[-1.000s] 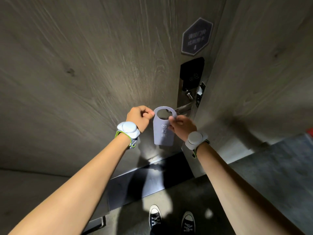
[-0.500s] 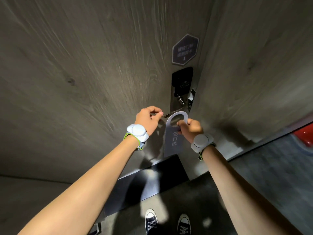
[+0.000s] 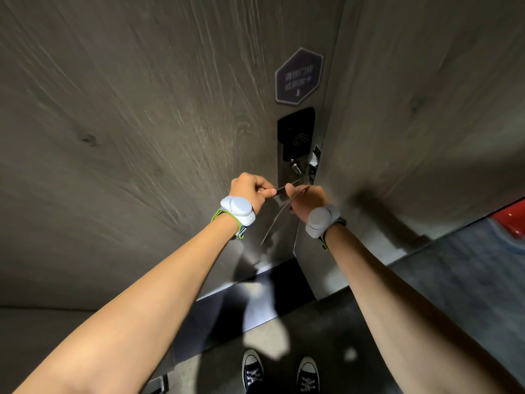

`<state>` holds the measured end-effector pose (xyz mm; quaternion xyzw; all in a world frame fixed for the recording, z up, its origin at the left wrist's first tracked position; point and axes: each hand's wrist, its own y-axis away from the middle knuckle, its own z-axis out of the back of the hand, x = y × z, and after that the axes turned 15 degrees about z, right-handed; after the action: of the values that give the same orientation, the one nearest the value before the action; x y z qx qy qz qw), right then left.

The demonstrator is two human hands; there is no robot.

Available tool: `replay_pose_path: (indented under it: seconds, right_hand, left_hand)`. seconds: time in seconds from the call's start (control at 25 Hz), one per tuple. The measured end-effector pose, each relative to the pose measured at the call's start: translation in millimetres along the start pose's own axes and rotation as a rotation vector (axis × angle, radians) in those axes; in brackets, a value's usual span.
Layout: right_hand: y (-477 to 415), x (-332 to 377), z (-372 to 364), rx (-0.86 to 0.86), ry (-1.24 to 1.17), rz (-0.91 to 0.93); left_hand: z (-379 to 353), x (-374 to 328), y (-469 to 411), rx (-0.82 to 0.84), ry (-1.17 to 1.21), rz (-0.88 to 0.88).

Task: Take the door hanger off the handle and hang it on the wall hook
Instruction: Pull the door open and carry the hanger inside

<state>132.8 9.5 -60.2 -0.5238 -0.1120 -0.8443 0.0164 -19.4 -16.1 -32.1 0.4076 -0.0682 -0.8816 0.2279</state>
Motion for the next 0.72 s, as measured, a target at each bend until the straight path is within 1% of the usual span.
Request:
replay_pose_path:
  seconds: [0.08,0.24,0.36,0.44,0.56,0.72]
  right_hand:
    - [-2.0,1.4,-1.2,0.034,0.095,-0.031]
    - [-4.4,2.2,1.0,0.128,0.337,0.097]
    - [-12.3,-0.5,1.2,0.193,0.444,0.128]
    - [-13.1,-0.1,2.1,0.194,0.452,0.132]
    - [-14.8,-3.3,2.4,0.150,0.426,0.140]
    - [-16.2,-3.0,1.0,0.155,0.427,0.128]
  left_hand:
    - [-1.6,2.6,-3.0,-0.003,0.023,0.012]
    - [-6.2,8.1,-10.4,-0.001,0.038,0.023]
    - [-11.8,14.2,-11.0,-0.001,0.056,0.041]
    - [-14.6,18.6,-11.7,0.007,0.089,0.045]
    - [-15.5,22.0,-15.3,0.002,0.111,0.044]
    - [-17.1,24.2,-17.3,-0.009,0.111,0.044]
